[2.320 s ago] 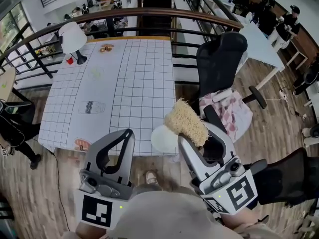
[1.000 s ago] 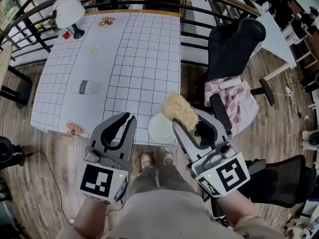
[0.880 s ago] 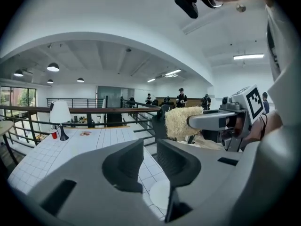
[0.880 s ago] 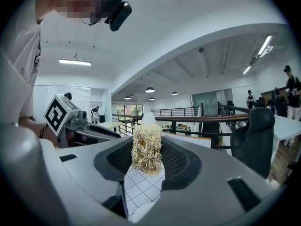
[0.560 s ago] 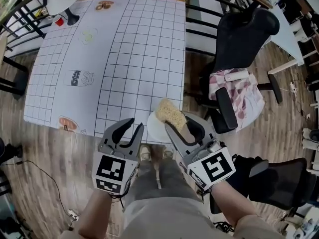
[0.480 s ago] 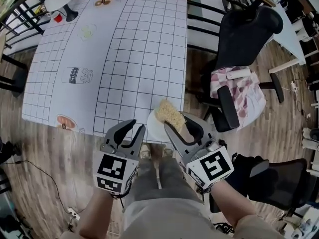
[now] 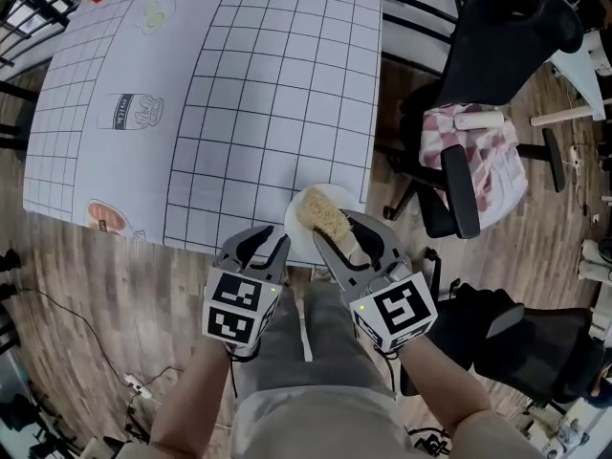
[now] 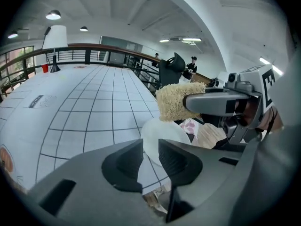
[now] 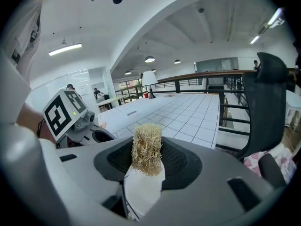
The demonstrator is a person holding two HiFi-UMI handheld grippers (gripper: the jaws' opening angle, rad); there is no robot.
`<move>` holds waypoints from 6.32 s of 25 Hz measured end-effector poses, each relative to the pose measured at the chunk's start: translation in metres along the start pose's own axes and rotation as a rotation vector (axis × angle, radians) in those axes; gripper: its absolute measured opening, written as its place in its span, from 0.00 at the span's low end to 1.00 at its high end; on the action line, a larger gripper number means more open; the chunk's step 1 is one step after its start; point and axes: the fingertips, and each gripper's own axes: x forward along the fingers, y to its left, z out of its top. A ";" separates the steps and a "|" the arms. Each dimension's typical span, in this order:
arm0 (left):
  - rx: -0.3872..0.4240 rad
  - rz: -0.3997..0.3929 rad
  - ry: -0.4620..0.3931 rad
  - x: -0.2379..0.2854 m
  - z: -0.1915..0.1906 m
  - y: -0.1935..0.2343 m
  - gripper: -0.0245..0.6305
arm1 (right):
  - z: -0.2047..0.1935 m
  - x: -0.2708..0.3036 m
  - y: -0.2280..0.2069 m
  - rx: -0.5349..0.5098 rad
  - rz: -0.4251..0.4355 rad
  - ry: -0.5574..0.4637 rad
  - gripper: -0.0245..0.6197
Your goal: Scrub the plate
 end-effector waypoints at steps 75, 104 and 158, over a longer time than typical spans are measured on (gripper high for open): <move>-0.034 0.048 0.128 0.049 -0.041 -0.001 0.19 | -0.071 -0.037 -0.051 -0.016 -0.119 0.211 0.26; -0.066 0.041 0.105 0.048 -0.040 0.002 0.18 | -0.124 -0.045 -0.021 -0.006 -0.022 0.365 0.26; 0.383 0.146 -1.008 -0.369 0.329 -0.132 0.06 | 0.327 -0.287 0.046 -0.177 -0.188 -0.673 0.26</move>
